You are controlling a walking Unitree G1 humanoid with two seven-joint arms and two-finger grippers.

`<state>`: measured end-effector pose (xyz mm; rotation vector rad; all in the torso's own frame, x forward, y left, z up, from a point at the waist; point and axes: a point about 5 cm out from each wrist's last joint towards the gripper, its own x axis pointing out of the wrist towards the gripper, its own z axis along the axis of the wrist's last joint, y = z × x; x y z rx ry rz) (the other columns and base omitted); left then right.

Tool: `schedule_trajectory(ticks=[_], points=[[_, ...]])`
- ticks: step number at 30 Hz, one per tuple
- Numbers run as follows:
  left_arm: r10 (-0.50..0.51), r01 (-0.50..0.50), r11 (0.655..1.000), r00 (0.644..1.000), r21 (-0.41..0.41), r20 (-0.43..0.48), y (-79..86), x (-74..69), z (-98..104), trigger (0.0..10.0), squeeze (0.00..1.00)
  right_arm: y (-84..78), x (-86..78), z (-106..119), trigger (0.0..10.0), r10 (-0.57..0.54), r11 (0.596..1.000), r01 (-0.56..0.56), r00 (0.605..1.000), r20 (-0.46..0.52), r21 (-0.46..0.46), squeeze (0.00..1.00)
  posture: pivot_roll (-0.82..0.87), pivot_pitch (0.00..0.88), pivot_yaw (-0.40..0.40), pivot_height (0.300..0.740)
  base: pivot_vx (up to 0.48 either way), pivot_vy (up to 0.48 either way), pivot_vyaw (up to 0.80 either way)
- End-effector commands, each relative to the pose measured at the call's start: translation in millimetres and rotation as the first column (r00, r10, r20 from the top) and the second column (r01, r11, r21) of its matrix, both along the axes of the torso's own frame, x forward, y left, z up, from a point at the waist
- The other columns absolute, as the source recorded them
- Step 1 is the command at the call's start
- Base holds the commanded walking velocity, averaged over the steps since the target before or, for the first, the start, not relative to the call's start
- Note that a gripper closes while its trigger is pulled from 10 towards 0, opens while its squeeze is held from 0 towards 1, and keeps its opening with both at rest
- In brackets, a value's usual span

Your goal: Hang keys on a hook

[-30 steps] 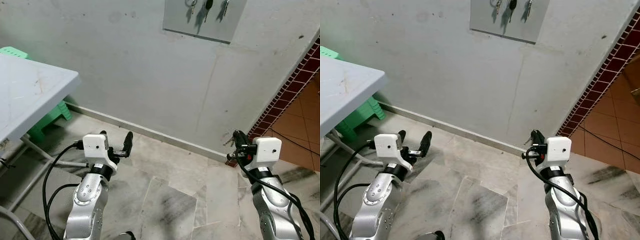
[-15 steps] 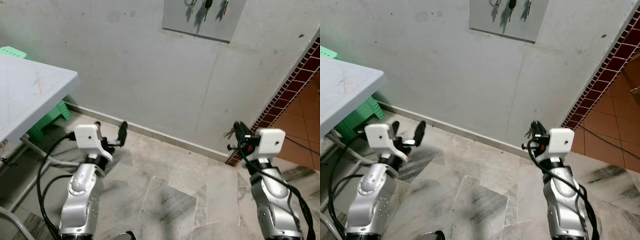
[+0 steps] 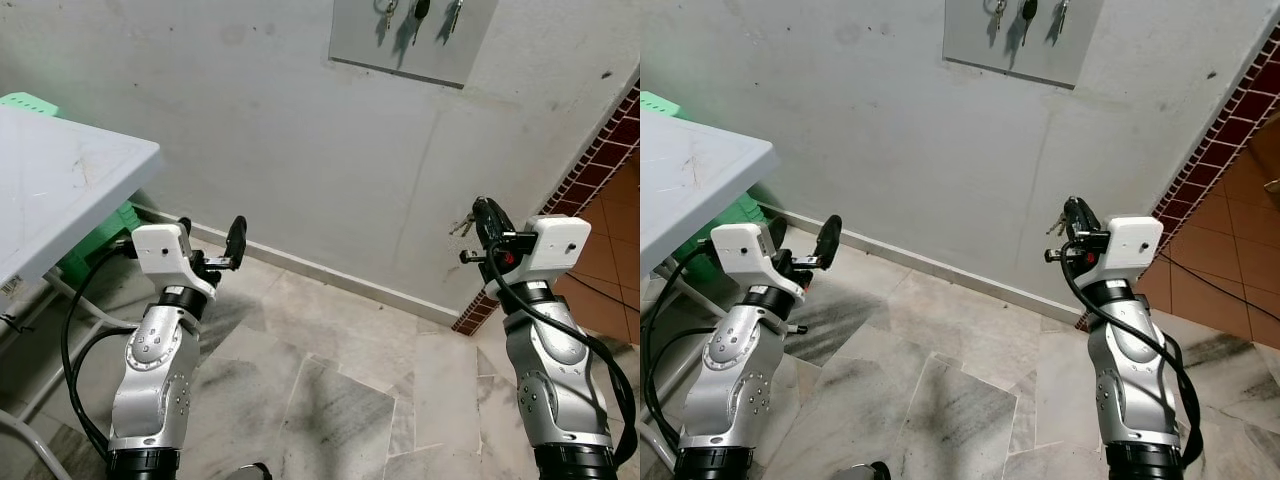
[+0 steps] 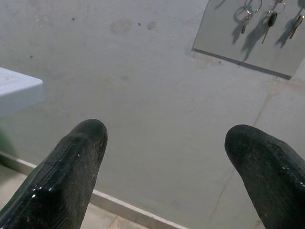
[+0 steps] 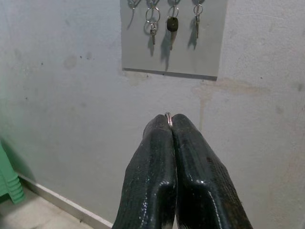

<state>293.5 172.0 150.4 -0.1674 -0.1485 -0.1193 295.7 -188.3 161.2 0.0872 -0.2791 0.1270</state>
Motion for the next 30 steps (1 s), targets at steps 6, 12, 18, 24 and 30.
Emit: schedule_trajectory(ticks=[6,12,18,24,30], points=[[-0.013,0.013,1.0,1.0,-0.007,0.0,-2.2,0.3,1.3,10.0,0.0,-1.2,-1.2,-1.5,10.0,0.003,1.0,-0.003,1.0,-0.015,-0.009,0.0,0.01,0.06,-0.054,0.74,0.041,0.0,0.0],[-0.015,0.015,1.0,1.0,-0.011,-0.003,-2.7,-1.2,0.0,10.0,0.0,-0.3,-3.4,-4.1,10.0,0.004,1.0,-0.004,1.0,-0.022,-0.005,0.0,0.01,0.063,-0.052,0.74,0.249,0.0,0.0],[-0.017,0.017,1.0,1.0,-0.017,-0.006,-4.0,-3.9,-1.4,10.0,0.0,0.2,-5.4,-6.1,10.0,0.004,1.0,-0.004,1.0,-0.03,-0.004,0.0,0.01,0.069,-0.052,0.74,0.279,0.0,0.0],[-0.016,0.016,1.0,1.0,-0.019,-0.005,-4.5,-4.1,-1.1,10.0,0.0,0.7,-5.2,-6.0,10.0,0.007,1.0,-0.008,0.999,-0.032,-0.004,0.0,0.01,0.071,-0.053,0.74,0.337,0.0,0.0],[-0.014,0.014,1.0,1.0,-0.024,-0.009,-4.7,-4.6,-1.6,10.0,0.0,0.9,-5.2,-6.1,10.0,0.01,1.0,-0.01,0.999,-0.033,-0.004,0.0,0.02,0.072,-0.055,0.74,0.336,0.0,0.0]])
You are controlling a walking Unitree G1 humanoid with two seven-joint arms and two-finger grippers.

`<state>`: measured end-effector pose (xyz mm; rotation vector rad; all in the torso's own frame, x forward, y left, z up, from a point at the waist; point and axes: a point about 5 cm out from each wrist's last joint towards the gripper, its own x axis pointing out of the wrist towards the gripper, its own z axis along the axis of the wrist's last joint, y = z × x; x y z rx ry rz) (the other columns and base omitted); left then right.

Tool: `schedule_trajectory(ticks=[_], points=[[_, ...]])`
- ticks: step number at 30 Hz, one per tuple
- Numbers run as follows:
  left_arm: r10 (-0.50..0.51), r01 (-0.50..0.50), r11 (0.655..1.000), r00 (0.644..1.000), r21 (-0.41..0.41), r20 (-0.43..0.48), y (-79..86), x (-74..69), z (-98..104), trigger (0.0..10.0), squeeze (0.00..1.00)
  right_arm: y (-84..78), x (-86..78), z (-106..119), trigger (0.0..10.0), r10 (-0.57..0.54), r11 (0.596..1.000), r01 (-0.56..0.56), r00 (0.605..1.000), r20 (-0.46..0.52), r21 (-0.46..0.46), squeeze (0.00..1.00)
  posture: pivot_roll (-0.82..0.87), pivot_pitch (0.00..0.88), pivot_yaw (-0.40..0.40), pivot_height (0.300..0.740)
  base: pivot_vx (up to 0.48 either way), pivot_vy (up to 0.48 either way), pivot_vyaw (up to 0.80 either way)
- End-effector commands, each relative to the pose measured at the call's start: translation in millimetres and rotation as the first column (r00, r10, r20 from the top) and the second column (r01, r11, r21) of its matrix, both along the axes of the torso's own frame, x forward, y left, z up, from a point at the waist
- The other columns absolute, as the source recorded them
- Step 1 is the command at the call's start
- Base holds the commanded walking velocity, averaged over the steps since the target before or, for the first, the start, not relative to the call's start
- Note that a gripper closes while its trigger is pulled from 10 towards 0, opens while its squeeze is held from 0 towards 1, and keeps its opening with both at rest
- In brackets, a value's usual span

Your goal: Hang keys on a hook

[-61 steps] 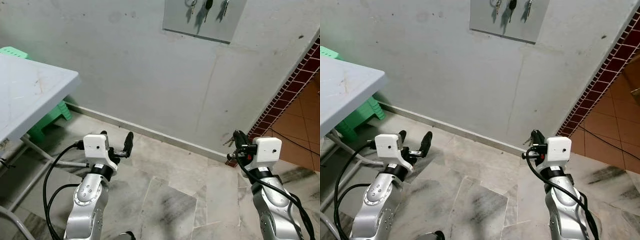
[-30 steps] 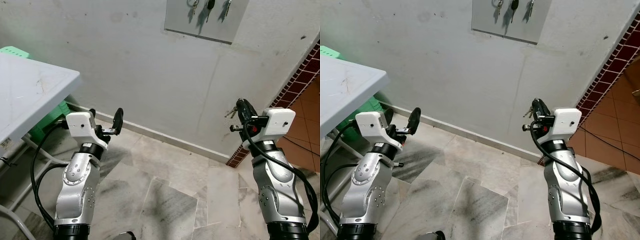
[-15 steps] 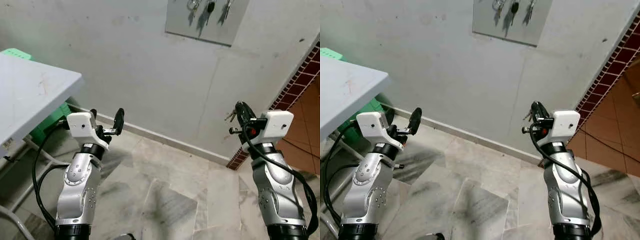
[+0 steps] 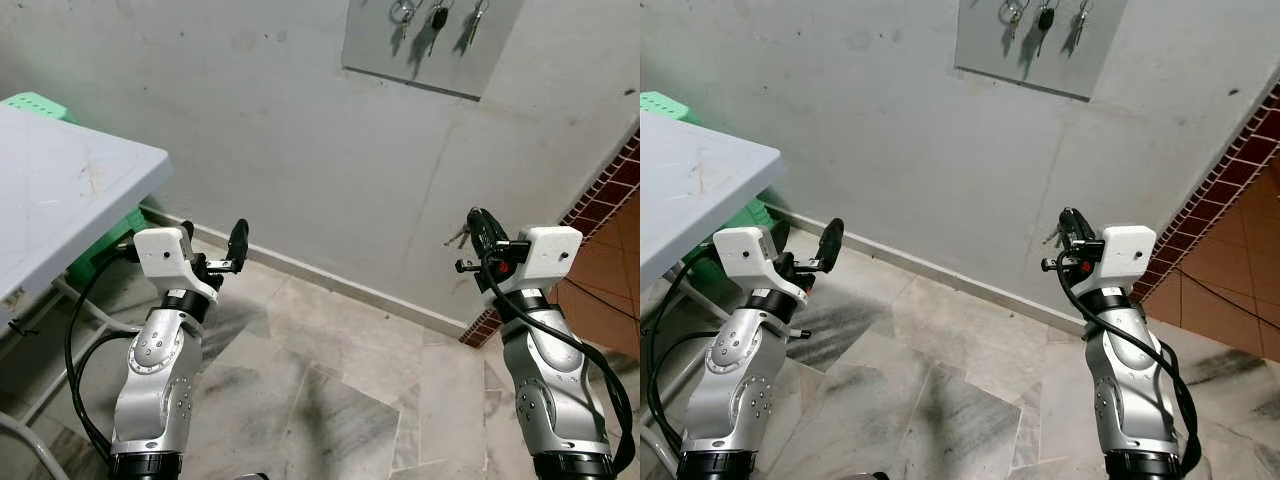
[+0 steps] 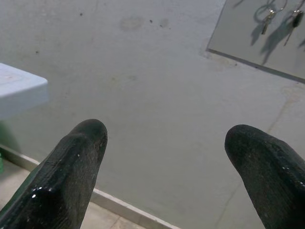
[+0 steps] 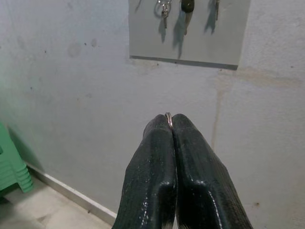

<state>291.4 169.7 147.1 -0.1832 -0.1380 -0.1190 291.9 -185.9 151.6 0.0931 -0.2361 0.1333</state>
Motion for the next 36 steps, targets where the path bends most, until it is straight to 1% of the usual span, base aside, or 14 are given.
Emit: schedule_trajectory(ticks=[1,30,36], points=[[-0.012,0.012,1.0,1.0,-0.01,0.002,-2.3,-2.8,1.6,10.0,0.0,-1.4,-1.7,3.4,10.0,0.002,1.0,-0.002,1.0,0.009,-0.006,0.0,0.02,0.073,-0.055,0.74,0.334,0.0,0.0],[-0.01,0.01,1.0,1.0,-0.007,-0.009,-2.8,-4.2,-0.7,10.0,0.0,-0.9,-4.2,1.4,10.0,0.005,1.0,-0.005,1.0,-0.002,-0.008,0.0,0.02,0.078,-0.06,0.74,0.333,0.0,0.0],[-0.007,0.007,1.0,1.0,-0.02,-0.009,-2.8,-3.7,-0.2,10.0,0.0,0.6,-3.8,1.3,10.0,0.011,1.0,-0.011,1.0,-0.002,-0.006,0.0,0.02,0.076,-0.062,0.74,0.331,0.0,0.0]])
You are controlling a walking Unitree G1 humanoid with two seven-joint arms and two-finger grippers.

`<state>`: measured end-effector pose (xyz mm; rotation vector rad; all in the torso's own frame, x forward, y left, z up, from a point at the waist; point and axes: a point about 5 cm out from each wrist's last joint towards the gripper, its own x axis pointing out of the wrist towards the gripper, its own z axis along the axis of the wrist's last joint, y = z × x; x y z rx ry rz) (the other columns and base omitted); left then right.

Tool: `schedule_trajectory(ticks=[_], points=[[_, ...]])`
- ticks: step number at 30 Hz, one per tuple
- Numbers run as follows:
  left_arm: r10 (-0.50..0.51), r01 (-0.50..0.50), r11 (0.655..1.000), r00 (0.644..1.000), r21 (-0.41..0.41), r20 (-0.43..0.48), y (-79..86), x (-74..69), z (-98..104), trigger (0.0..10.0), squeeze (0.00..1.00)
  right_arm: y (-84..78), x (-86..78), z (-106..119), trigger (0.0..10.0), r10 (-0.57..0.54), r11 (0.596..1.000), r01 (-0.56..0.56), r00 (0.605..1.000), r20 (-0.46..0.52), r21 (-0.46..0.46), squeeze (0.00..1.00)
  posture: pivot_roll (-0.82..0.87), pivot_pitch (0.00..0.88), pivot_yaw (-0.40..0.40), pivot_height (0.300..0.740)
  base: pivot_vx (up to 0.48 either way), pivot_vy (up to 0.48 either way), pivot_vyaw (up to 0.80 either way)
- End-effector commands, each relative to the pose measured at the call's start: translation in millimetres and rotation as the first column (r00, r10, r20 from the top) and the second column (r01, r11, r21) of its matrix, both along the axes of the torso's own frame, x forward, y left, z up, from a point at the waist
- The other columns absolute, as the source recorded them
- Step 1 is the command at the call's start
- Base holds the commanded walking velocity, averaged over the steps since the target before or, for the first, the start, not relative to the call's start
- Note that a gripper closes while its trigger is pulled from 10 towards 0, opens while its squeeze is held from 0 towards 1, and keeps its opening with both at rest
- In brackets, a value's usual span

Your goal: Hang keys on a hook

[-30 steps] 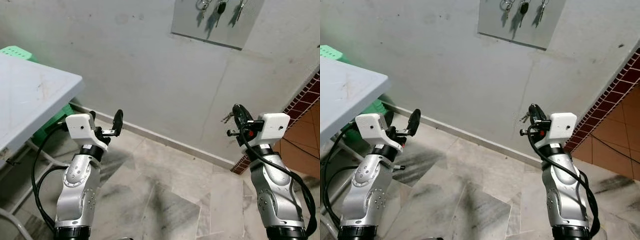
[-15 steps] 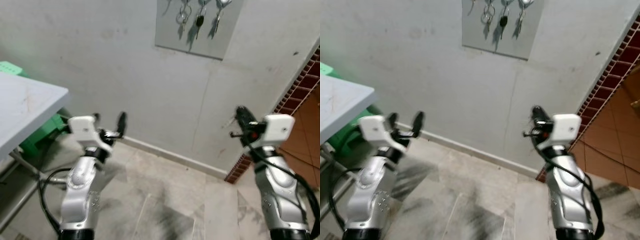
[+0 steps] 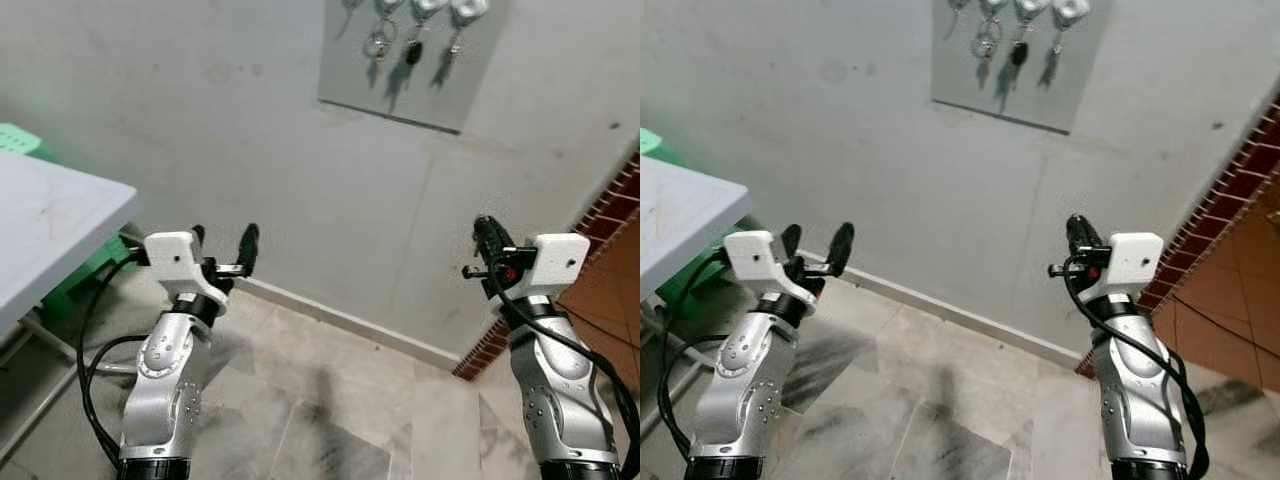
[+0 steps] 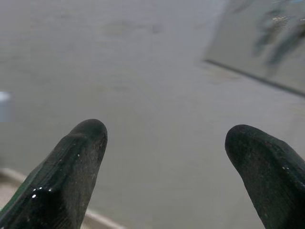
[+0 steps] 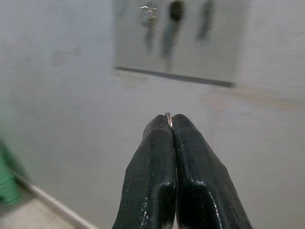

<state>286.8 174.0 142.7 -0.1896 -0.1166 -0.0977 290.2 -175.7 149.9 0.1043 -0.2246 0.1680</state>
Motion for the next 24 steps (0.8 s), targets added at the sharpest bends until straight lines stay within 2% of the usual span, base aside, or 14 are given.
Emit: schedule_trajectory(ticks=[1,24], points=[[-0.026,0.026,1.0,1.0,-0.011,0.016,-7.2,0.8,4.2,10.0,0.0,-9.5,-2.1,3.0,10.0,-0.025,1.0,0.025,1.0,0.009,-0.012,0.0,0.02,0.076,-0.062,0.74,0.33,0.0,0.0],[-0.029,0.029,0.999,1.0,-0.018,0.006,-8.8,0.5,1.3,10.0,0.0,-9.5,-2.5,2.4,10.0,-0.017,1.0,0.017,1.0,0.005,-0.016,0.0,0.02,0.065,-0.065,0.74,0.336,0.0,0.0]])
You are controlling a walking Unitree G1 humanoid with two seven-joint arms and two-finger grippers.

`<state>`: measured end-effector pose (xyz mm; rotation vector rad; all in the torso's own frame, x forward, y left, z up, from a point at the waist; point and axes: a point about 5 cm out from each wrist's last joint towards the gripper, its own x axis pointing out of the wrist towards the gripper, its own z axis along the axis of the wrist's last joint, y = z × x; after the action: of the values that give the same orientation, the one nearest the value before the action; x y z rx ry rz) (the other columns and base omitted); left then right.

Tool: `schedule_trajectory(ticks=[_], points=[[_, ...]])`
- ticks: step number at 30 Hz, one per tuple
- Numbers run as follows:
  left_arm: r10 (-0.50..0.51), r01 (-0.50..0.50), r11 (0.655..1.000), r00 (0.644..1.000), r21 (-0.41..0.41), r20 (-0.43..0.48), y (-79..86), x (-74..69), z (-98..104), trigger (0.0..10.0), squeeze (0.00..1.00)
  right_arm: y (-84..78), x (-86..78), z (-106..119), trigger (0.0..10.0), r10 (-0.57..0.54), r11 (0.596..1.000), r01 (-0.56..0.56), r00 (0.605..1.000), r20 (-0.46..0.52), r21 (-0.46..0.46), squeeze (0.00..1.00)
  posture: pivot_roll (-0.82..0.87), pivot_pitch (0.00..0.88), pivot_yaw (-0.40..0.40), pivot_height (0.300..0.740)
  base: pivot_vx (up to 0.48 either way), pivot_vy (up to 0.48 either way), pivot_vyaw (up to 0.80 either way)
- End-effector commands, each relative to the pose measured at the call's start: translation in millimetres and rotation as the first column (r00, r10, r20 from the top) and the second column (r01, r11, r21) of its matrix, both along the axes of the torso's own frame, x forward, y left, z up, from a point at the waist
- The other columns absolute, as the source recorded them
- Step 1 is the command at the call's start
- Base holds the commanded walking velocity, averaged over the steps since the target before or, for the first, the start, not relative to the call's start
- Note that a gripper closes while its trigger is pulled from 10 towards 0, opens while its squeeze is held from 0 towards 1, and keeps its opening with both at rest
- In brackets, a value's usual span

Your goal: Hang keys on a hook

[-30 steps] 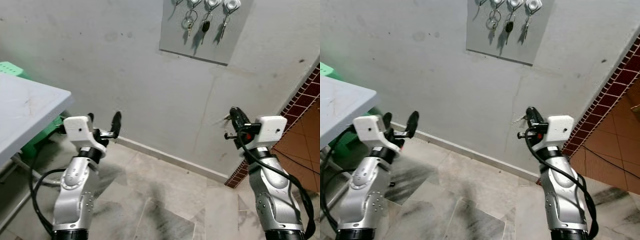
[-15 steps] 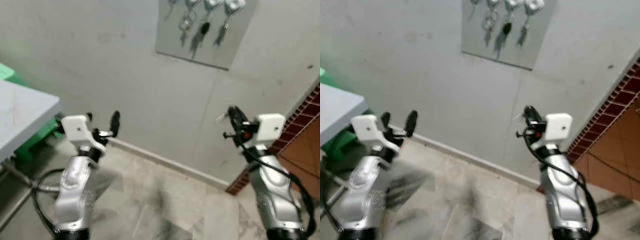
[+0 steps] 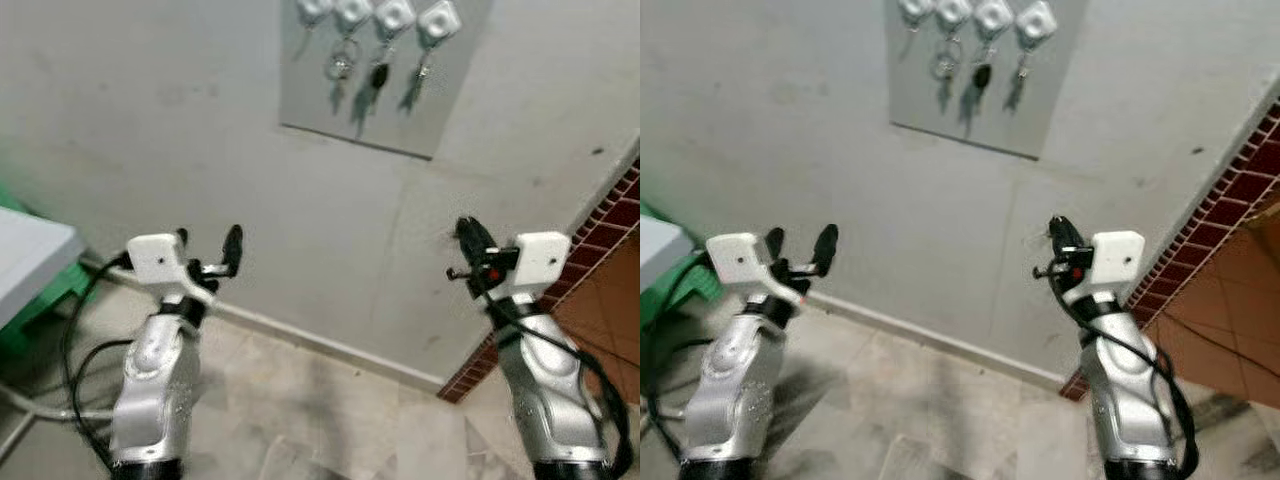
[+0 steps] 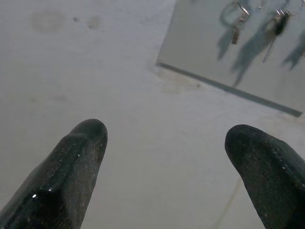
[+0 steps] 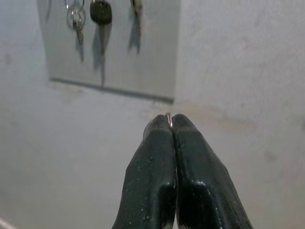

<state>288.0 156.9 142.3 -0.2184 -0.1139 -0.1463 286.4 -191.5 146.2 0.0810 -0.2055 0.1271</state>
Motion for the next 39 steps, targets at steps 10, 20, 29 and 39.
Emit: schedule_trajectory(ticks=[10,20,29,39], points=[[0.022,-0.022,1.0,1.0,0.008,0.002,8.4,-0.7,1.8,10.0,0.0,6.4,1.4,6.5,10.0,0.023,1.0,-0.023,0.999,0.024,0.003,0.0,0.02,0.075,-0.064,0.74,0.335,0.0,0.0],[0.022,-0.022,1.0,1.0,0.003,-0.008,8.1,-1.0,0.7,10.0,0.0,6.5,1.8,6.0,10.0,0.023,1.0,-0.023,1.0,0.021,0.005,0.0,0.02,0.079,-0.064,0.74,0.335,0.0,0.0],[0.021,-0.021,1.0,1.0,0.017,-0.008,5.9,-3.5,-2.1,10.0,0.0,6.7,2.0,5.3,10.0,0.027,1.0,-0.027,0.999,0.016,0.003,0.0,0.02,0.082,-0.066,0.74,0.036,0.0,0.0],[0.016,-0.016,1.0,0.999,-0.002,-0.03,3.6,-4.4,-5.0,10.0,0.0,7.2,2.3,4.9,10.0,0.025,1.0,-0.025,1.0,0.013,0.006,0.0,0.02,0.083,-0.067,0.74,0.0,0.0,0.0]])
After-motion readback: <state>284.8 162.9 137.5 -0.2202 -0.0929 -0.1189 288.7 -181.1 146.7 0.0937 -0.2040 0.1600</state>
